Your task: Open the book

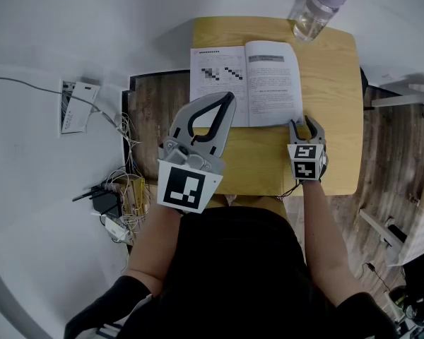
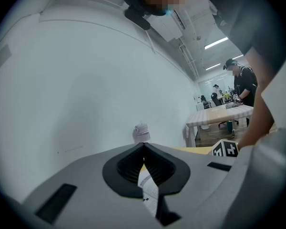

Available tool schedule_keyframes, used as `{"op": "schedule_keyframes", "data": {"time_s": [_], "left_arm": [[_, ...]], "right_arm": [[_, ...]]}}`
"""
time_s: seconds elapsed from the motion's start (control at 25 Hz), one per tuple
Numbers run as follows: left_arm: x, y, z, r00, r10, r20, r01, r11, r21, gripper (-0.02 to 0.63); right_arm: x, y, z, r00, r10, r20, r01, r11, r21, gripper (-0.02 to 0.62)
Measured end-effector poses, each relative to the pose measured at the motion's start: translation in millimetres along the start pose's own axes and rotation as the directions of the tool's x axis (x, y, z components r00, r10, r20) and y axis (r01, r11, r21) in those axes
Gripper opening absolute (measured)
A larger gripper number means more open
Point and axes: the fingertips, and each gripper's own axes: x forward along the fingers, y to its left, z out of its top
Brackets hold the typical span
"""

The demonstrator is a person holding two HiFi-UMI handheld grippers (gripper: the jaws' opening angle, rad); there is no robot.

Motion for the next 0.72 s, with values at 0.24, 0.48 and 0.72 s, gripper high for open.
{"op": "schedule_keyframes", "data": {"time_s": [0.24, 0.48, 0.72], "left_arm": [[-0.8, -0.8, -0.5, 1.000, 0.000, -0.002, 0.000, 1.000, 0.001, 0.009], [-1.5, -0.4, -1.2, 1.000, 0.001, -0.005, -0.001, 1.000, 0.000, 0.011], [-2.5, -0.1, -0.6, 1.000, 0.007, -0.002, -0.007, 1.000, 0.002, 0.011]], "right_arm": [[0.2, -0.6, 0.2, 1.000, -0.003, 0.007, 0.003, 1.000, -0.012, 0.177], [0.3, -0.4, -0.1, 1.000, -0.003, 0.002, 0.003, 1.000, -0.014, 0.178], [0.9, -1.2, 0.2, 1.000, 0.003, 0.005, -0.003, 1.000, -0.017, 0.178]]}}
